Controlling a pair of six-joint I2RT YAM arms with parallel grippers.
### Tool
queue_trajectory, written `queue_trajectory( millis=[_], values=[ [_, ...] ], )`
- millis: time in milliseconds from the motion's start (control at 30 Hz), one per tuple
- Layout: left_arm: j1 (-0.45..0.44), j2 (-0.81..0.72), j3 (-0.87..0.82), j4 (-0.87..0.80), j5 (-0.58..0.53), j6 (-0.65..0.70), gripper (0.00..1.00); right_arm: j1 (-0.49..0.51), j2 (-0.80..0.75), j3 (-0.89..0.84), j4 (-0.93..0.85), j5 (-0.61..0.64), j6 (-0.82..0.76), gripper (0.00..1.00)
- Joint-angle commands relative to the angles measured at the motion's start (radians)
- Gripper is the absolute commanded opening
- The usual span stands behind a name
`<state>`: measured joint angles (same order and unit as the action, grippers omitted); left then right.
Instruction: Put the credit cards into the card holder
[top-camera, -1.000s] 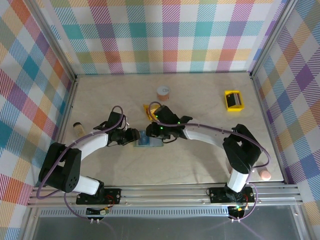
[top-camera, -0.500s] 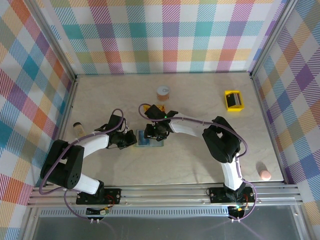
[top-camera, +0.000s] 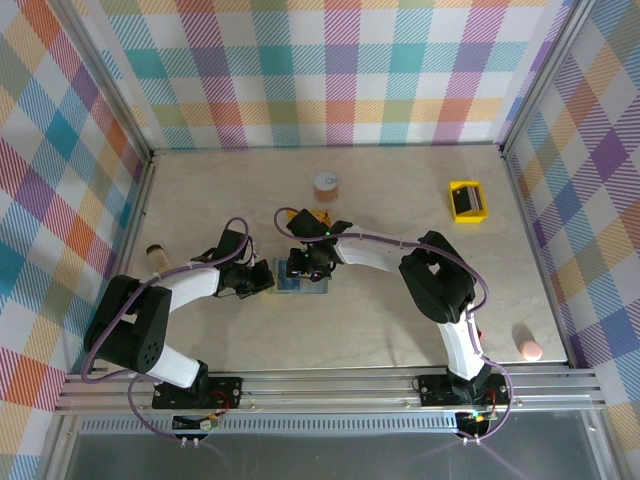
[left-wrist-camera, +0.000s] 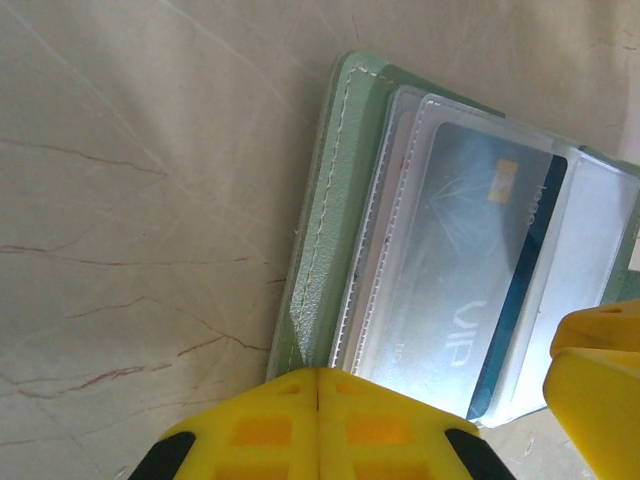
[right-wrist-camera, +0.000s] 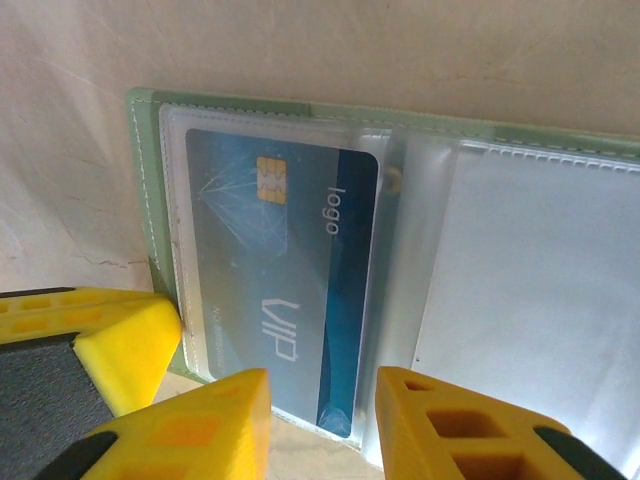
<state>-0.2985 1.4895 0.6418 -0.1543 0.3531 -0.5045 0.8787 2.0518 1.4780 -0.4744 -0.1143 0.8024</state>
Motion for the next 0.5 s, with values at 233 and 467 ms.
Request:
queue_trajectory(
  millis=[233, 467],
  values=[
    [0.01, -0.076, -0.031, -0.028, -0.042, 0.01, 0.06, 0.005, 0.04, 0.03, -0.004, -0.016, -0.004, 0.33],
    [0.01, -0.054, -0.036, -0.018, -0.031, 0.013, 0.06, 0.006, 0.053, 0.039, -0.001, -0.022, 0.0, 0.3]
  ],
)
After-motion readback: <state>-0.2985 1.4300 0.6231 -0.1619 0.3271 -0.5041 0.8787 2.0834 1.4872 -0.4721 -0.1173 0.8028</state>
